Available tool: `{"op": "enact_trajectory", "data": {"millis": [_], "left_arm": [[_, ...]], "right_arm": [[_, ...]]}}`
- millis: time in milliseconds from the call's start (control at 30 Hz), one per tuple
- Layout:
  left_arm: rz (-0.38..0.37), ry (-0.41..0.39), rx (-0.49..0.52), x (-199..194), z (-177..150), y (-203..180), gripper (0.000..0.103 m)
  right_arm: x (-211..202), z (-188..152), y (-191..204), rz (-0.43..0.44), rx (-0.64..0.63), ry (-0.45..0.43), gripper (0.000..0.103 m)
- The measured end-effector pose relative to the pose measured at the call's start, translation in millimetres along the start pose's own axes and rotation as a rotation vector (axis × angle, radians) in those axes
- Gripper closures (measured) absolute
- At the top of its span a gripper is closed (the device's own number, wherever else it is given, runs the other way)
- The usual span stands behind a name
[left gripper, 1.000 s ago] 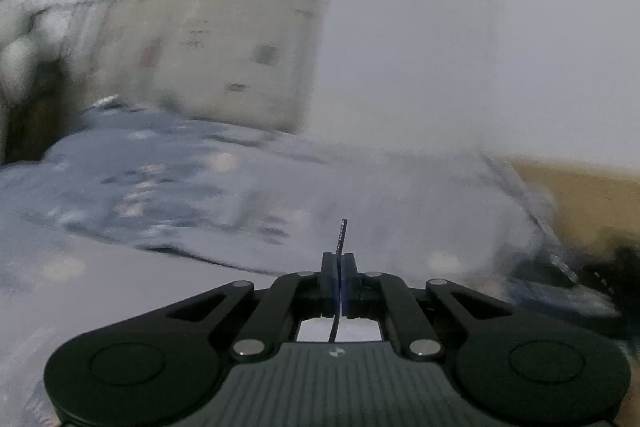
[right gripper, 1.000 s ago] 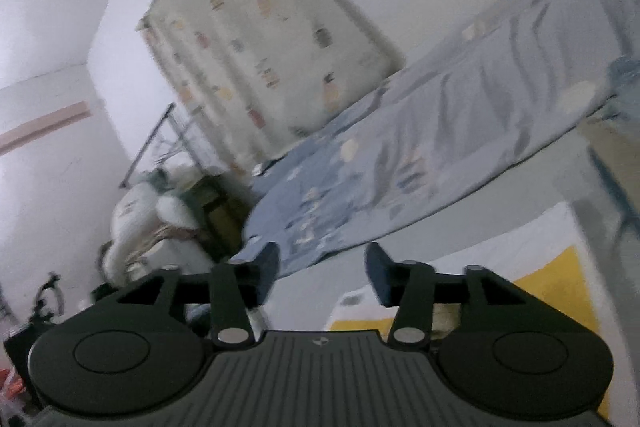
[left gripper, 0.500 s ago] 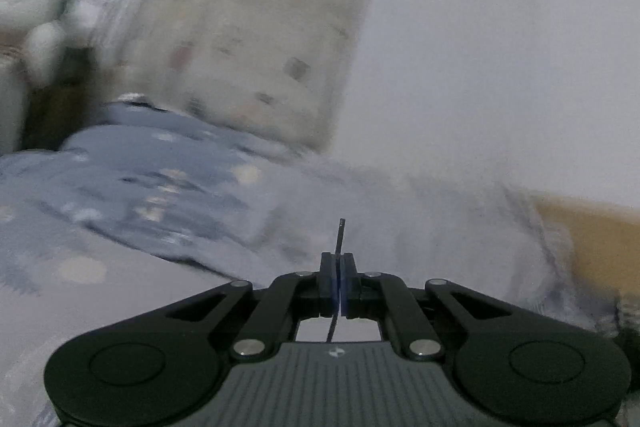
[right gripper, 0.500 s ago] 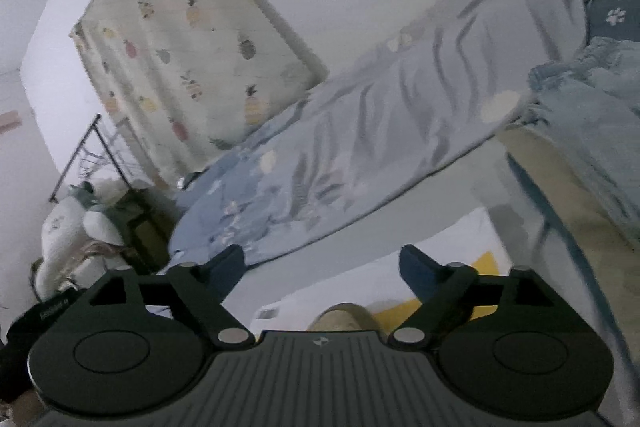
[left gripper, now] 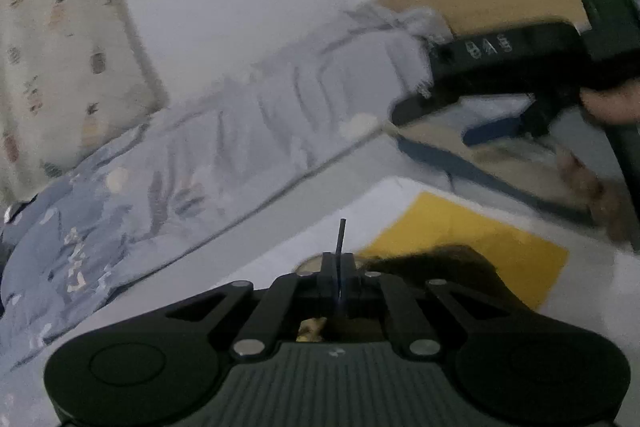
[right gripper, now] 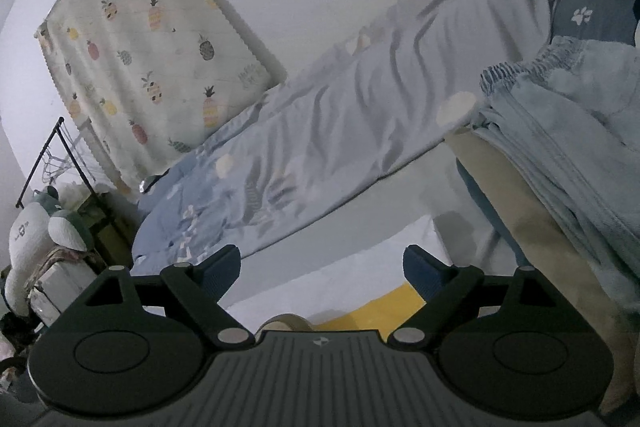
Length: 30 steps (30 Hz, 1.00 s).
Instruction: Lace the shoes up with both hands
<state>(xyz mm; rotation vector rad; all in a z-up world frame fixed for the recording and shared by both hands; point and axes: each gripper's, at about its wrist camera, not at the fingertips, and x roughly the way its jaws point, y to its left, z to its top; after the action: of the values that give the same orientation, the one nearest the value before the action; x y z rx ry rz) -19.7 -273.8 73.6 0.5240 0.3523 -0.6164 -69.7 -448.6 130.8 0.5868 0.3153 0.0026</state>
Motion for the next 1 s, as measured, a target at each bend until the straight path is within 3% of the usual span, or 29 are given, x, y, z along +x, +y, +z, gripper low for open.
{"op": "enact_trajectory", "data": {"millis": [167,367,1000], "left_arm": [[-0.030,0.120,0.127,22.5,-3.0,-19.3,0.103],[-0.032,0.199,0.171,35.7,-2.4,-19.9,0.103],[-0.072,0.262,0.290,55.7,4.6,-22.3,0.103]], "right_arm": [[2.7,5.7,-6.6,-0.001,0.033,0.008,0.013],[0.9,9.9,-13.1,0.008,0.069,0.010,0.013],[3.4,13.0,-16.1,0.012,0.099,0.025,0.013]]}}
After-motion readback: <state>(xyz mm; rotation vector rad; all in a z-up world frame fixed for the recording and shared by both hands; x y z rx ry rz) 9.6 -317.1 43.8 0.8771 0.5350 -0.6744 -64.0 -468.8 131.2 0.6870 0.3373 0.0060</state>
